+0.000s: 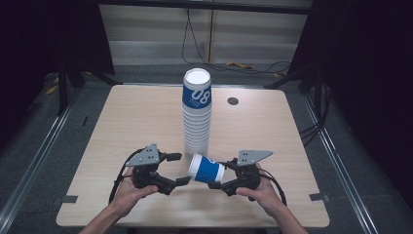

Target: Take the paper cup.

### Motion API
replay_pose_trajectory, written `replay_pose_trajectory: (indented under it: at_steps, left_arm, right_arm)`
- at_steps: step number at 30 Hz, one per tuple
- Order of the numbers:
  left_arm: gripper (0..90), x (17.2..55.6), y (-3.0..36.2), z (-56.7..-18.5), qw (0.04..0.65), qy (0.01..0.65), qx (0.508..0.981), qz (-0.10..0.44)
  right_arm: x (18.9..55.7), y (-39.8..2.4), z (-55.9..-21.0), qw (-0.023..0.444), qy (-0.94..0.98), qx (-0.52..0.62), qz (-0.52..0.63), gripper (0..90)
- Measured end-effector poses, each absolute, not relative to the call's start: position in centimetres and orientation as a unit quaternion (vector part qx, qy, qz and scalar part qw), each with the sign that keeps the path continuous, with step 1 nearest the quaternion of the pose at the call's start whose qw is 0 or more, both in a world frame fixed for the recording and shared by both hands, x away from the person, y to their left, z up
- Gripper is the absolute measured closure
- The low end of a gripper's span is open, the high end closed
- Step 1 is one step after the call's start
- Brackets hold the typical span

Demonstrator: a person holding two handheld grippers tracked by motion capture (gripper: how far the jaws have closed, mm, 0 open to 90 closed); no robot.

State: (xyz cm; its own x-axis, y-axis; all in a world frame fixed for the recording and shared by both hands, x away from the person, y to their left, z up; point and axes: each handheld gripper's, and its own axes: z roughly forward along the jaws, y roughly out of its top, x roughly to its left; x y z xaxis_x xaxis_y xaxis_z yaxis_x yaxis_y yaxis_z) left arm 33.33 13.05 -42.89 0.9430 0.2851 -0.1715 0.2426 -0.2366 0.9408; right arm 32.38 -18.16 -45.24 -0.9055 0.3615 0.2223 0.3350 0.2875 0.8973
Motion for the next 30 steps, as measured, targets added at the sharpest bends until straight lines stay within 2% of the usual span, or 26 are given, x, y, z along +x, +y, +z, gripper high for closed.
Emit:
replay_pose_trajectory:
  at_steps: [4, 11, 30]
  left_arm:
    - [16.1, 33.5, 13.4, -42.8, 0.601, 0.171, 0.781, 0.017]
    - [15.5, 33.3, 13.3, -42.8, 0.612, 0.148, 0.777, -0.018]
    - [14.9, 33.3, 12.5, -43.2, 0.611, 0.162, 0.774, -0.031]
  right_arm:
    - [32.3, -18.1, -45.5, 0.004, 0.797, 0.214, 0.565, 28.4]
    - [32.1, -17.6, -45.6, -0.007, 0.783, 0.198, 0.59, 28.4]
    - [31.6, -17.3, -45.4, -0.009, 0.766, 0.176, 0.618, 28.4]
